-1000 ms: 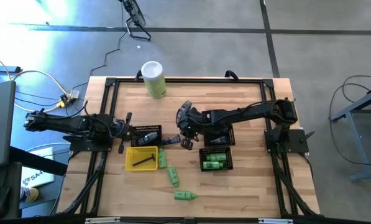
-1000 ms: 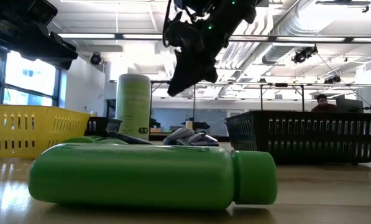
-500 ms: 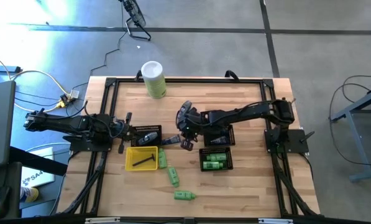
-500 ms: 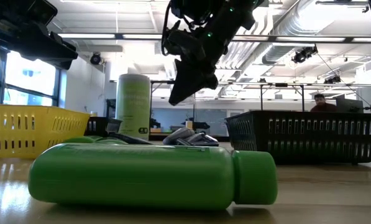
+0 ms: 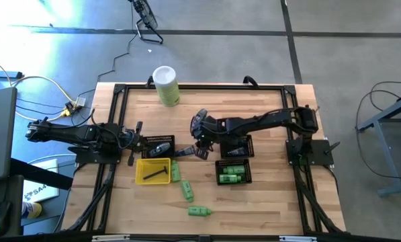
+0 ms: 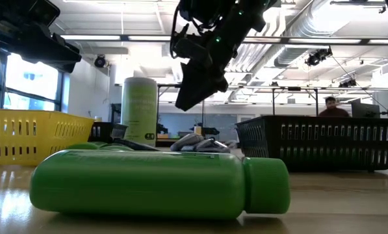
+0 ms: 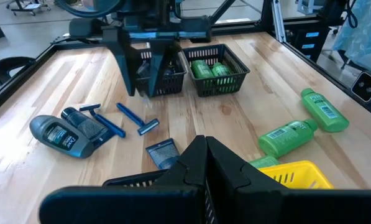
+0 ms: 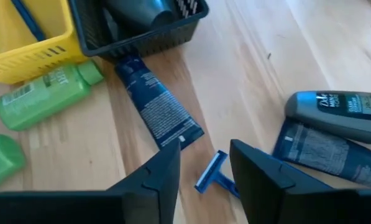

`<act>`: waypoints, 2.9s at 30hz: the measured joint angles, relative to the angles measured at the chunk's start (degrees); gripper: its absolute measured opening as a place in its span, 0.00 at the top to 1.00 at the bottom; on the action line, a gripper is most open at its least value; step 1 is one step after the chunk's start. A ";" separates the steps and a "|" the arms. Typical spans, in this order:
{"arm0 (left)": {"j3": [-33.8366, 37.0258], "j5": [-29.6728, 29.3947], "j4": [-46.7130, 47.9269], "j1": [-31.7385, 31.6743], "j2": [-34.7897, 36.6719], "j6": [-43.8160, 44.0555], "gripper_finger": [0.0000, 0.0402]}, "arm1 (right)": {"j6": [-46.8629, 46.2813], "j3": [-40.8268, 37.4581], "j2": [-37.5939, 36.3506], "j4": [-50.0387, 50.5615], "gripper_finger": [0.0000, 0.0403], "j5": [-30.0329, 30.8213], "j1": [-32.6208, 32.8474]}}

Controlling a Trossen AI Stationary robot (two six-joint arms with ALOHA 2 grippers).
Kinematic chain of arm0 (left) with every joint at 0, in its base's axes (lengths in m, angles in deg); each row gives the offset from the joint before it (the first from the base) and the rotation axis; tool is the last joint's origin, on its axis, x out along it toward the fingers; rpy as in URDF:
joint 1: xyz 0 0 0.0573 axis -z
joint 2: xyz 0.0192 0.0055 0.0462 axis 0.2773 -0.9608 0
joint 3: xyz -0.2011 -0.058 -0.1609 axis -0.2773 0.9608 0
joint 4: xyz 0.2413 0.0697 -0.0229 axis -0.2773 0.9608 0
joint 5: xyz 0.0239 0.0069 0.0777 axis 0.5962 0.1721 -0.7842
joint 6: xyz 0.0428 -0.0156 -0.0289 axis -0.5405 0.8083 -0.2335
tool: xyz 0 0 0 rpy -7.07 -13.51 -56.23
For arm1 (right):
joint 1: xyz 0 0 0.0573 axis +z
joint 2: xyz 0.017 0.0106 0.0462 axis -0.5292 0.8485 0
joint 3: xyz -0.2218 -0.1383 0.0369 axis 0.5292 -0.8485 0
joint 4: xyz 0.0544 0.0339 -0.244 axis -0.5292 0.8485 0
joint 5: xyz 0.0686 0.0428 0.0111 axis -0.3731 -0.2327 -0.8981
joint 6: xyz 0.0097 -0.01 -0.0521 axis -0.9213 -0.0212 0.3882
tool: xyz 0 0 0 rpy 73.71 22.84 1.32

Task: Pick & Place Travel size toiletries
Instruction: Put the bottom blue razor into the yellow bin

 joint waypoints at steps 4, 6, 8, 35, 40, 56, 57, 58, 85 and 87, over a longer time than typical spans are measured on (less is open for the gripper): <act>0.00 0.00 0.00 0.00 0.01 0.01 1.00 | 2.04 0.00 0.00 2.89 0.70 -0.15 -0.30; 0.00 0.00 0.00 0.01 -0.01 0.01 1.00 | 4.97 0.00 0.00 5.64 0.72 -0.26 -0.34; 0.00 -0.01 0.00 -0.01 0.01 0.01 1.00 | 7.08 0.00 0.00 7.69 0.73 -0.49 -0.52; 0.00 0.00 0.02 0.01 -0.01 0.05 1.00 | 13.60 0.04 3.20 8.52 0.73 1.34 -0.88; 0.00 -0.09 0.01 0.00 0.00 0.09 1.00 | 16.72 0.00 5.62 8.24 0.73 3.19 -0.88; 0.00 0.00 0.04 -0.01 -0.01 0.12 1.00 | 19.53 0.02 9.23 3.33 0.73 3.50 -0.94; 0.00 0.00 0.02 0.01 0.01 0.12 1.00 | 19.56 0.02 9.58 3.01 0.73 4.64 -0.92; 0.00 0.00 0.08 -0.01 0.01 0.12 1.00 | 19.68 0.02 9.79 2.42 0.73 5.16 -0.94; 0.00 0.00 0.09 -0.01 -0.01 0.12 1.00 | 17.63 0.02 9.84 3.68 0.93 2.57 -1.66; 0.01 0.00 0.09 0.00 -0.01 0.12 1.00 | 17.62 0.02 9.84 3.70 0.94 2.65 -1.64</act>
